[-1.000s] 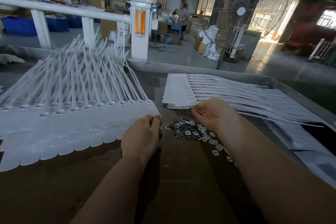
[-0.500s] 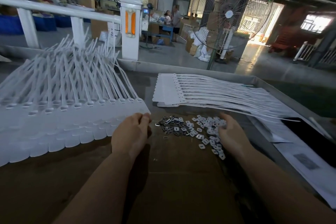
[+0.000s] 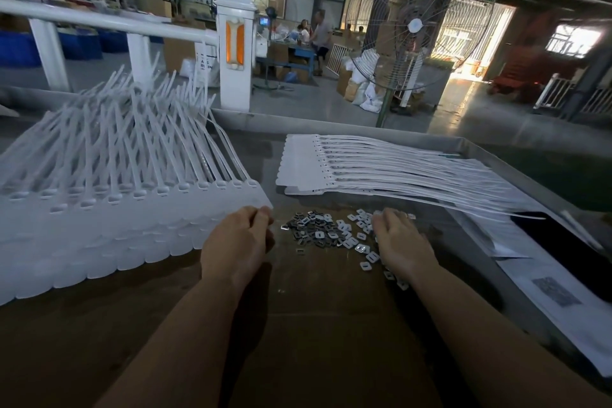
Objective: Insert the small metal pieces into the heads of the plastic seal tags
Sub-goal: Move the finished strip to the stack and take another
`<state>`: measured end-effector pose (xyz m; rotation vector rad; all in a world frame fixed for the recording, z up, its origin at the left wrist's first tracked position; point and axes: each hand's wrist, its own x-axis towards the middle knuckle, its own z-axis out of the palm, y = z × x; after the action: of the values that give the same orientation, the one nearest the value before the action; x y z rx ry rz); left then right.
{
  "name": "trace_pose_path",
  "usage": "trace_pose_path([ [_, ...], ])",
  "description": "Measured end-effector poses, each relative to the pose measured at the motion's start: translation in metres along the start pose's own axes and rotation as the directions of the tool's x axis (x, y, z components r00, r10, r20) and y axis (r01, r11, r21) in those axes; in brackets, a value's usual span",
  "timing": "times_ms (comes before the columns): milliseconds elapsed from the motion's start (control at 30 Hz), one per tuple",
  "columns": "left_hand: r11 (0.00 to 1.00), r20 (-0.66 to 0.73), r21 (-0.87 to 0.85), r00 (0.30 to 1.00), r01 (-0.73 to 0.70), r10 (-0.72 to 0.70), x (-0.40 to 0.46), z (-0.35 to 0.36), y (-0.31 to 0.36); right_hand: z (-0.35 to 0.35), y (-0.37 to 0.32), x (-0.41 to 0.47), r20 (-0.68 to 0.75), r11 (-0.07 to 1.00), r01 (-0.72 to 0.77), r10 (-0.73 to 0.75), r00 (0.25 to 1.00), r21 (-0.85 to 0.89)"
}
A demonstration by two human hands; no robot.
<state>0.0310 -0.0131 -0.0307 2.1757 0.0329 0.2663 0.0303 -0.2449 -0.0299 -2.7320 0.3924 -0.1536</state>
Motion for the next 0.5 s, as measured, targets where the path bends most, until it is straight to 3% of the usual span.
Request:
trace_pose_path([
  [267, 1.0, 0.009, -0.004, 1.0, -0.016, 0.016, 0.002, 0.001, -0.003, 0.003, -0.026, -0.014, 0.073, 0.984, 0.09, -0.102, 0.992, 0.153],
  [500, 1.0, 0.006, -0.007, 1.0, -0.001, 0.001, 0.001, 0.002, -0.003, -0.01, -0.012, -0.048, 0.069, 0.976, 0.217, -0.216, 0.974, -0.015],
])
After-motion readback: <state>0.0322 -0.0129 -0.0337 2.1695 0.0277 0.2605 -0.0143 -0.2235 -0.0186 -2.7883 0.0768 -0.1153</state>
